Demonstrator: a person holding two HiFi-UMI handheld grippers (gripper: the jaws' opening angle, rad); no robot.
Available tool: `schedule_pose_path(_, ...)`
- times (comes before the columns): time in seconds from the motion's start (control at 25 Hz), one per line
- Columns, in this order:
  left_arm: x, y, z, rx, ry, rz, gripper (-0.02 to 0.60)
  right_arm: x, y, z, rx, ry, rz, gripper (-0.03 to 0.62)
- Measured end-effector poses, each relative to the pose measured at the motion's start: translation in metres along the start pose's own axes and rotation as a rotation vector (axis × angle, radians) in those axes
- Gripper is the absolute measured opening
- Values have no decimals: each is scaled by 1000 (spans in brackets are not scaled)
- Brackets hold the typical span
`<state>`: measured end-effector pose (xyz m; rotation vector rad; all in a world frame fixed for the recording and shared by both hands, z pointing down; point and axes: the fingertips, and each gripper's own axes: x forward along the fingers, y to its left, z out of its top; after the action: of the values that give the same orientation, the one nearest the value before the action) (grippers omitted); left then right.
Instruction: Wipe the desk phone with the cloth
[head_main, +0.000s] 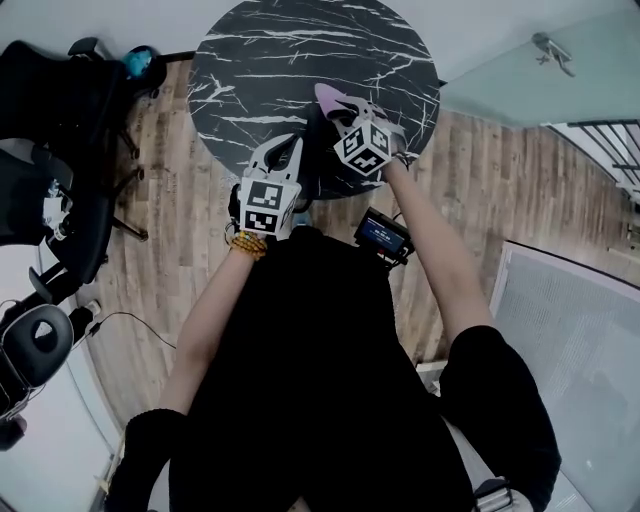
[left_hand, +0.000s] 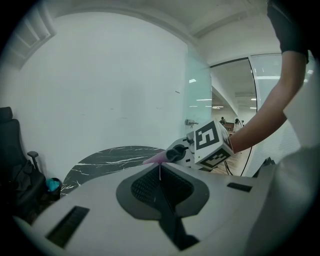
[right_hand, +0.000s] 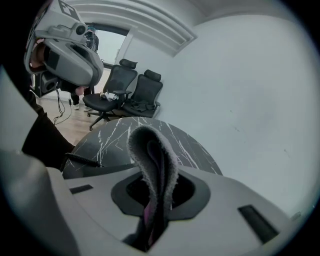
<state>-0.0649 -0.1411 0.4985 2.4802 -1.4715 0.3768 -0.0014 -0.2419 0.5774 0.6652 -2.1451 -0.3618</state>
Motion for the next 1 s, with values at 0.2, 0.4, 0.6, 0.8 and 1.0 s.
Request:
schedule_pose_path(0.2, 1, -2, -1, 2, 10, -11, 20, 18, 9, -7, 25, 39, 51, 60)
schedule_pose_path(0.4, -1, 0, -4, 6, 16, -10, 20, 27, 9, -12, 49, 64, 69, 60)
schedule_pose_path(0.6, -3, 4, -1, 10, 12, -8, 20, 20, -20, -3, 50, 34, -14, 60)
schedule_pose_path(0.8, -5, 9, -5, 13, 23, -3, 20, 18, -36, 13, -67, 21, -79, 60)
schedule_pose_path(1.0, -5, 9, -9, 10, 35, -6, 20, 22, -15, 14, -302, 53, -156, 58)
